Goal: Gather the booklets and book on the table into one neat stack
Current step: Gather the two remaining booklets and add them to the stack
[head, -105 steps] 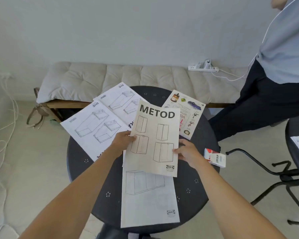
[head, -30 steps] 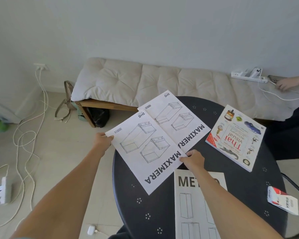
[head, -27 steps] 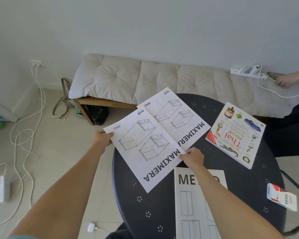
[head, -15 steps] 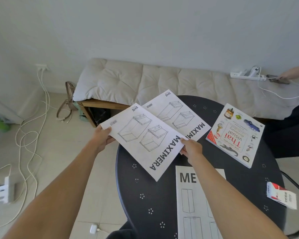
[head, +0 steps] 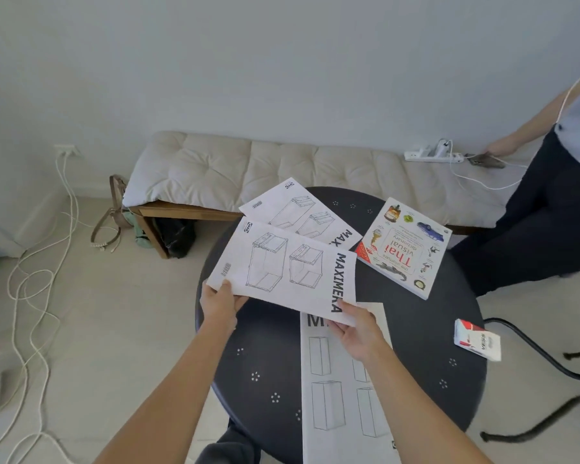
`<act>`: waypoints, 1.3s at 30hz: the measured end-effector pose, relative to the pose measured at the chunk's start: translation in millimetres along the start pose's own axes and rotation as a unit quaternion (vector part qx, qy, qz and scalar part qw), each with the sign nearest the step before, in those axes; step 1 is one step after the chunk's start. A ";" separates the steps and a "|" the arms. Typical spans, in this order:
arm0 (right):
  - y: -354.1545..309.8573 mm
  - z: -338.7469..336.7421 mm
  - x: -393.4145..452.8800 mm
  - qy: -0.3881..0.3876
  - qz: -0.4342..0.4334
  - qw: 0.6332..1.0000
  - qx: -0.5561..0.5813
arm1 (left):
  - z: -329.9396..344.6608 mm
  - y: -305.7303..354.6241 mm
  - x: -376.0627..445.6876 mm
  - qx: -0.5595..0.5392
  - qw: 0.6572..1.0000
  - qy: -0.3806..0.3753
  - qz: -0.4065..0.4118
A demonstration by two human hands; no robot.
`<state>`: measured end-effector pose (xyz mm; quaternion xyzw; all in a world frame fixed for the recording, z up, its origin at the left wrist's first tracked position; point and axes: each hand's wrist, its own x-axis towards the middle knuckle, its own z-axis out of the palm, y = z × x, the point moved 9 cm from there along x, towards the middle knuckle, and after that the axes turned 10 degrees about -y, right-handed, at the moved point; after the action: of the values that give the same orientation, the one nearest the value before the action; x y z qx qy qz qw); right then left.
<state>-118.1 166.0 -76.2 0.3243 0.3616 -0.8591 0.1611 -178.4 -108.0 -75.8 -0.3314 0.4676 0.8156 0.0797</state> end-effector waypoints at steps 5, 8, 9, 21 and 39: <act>-2.9 -41.7 -34.2 0.039 -0.070 0.987 0.141 | 26.9 -53.3 -54.7 -0.011 1.000 0.018 0.006; -0.4 -65.0 -44.9 0.059 -0.075 0.982 0.163 | 33.4 -84.4 -81.0 -0.020 1.000 0.016 -0.006; 2.3 -70.5 -46.6 0.064 -0.067 0.985 0.146 | 33.3 -95.0 -88.4 -0.018 1.000 0.011 -0.013; 5.5 -119.9 -59.2 0.110 0.002 0.994 -0.027 | 13.9 -159.2 -131.4 0.046 0.989 -0.085 -0.108; -43.5 -121.3 -53.2 -0.007 0.077 0.932 -0.353 | 30.2 -137.8 -110.6 0.384 0.882 -0.241 -0.128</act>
<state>-47.6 286.2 -81.9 0.2676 0.6145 -0.6632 0.3331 -46.9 12.3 -95.2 -0.1248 0.6637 0.6097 0.4149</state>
